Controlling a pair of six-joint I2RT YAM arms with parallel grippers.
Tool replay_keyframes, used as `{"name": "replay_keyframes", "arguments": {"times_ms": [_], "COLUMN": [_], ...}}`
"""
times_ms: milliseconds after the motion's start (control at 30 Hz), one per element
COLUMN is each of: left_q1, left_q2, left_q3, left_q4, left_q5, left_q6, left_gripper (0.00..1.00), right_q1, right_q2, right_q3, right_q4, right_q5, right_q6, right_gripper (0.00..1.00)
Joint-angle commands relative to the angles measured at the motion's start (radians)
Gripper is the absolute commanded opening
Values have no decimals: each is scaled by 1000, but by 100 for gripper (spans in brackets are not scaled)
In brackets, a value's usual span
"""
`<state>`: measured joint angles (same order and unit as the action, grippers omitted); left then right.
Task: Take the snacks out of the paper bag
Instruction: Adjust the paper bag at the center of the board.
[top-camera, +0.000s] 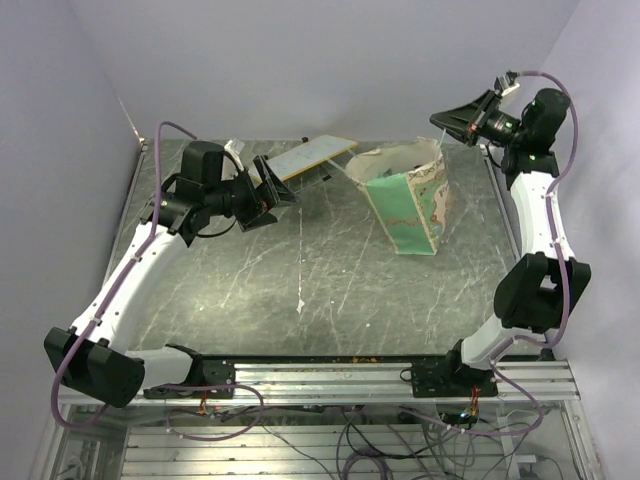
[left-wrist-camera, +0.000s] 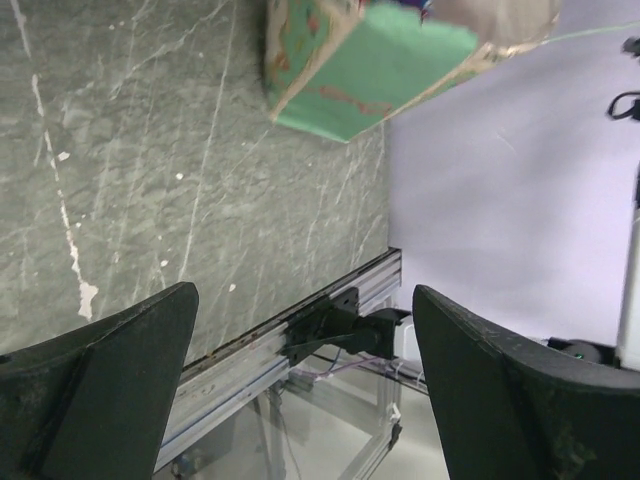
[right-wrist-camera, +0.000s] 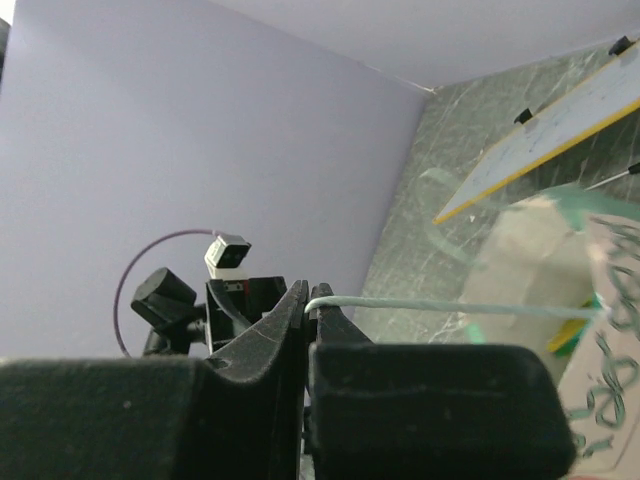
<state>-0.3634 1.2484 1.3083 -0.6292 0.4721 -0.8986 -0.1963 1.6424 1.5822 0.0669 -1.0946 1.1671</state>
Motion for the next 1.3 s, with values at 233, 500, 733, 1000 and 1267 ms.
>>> {"name": "replay_keyframes", "arguments": {"times_ms": [233,500,733,1000,1267], "left_q1": [12,17,15,-52,-342], "left_q2": [12,-12,-60,-99,-77], "left_q3": [143,142,43,-11,-88], "left_q4": [-163,-196,-135,-34,154], "left_q5": [-81,-120,-78,-54,-261], "left_q6": [147,172,98,57,58], "left_gripper": [99,100,99,98,93], "right_q1": [249,378,386,398,377], "right_q2": [113,62,3,6,0], "right_q3": [292,300,168,146,160], "right_q4": [-356,-761,-756,-647,-484], "right_q5": [-133,-99,-72,-79,-42], "right_q6": [-313,-589,-630,-557,-383], "right_gripper": [0,0,0,0,0]}}
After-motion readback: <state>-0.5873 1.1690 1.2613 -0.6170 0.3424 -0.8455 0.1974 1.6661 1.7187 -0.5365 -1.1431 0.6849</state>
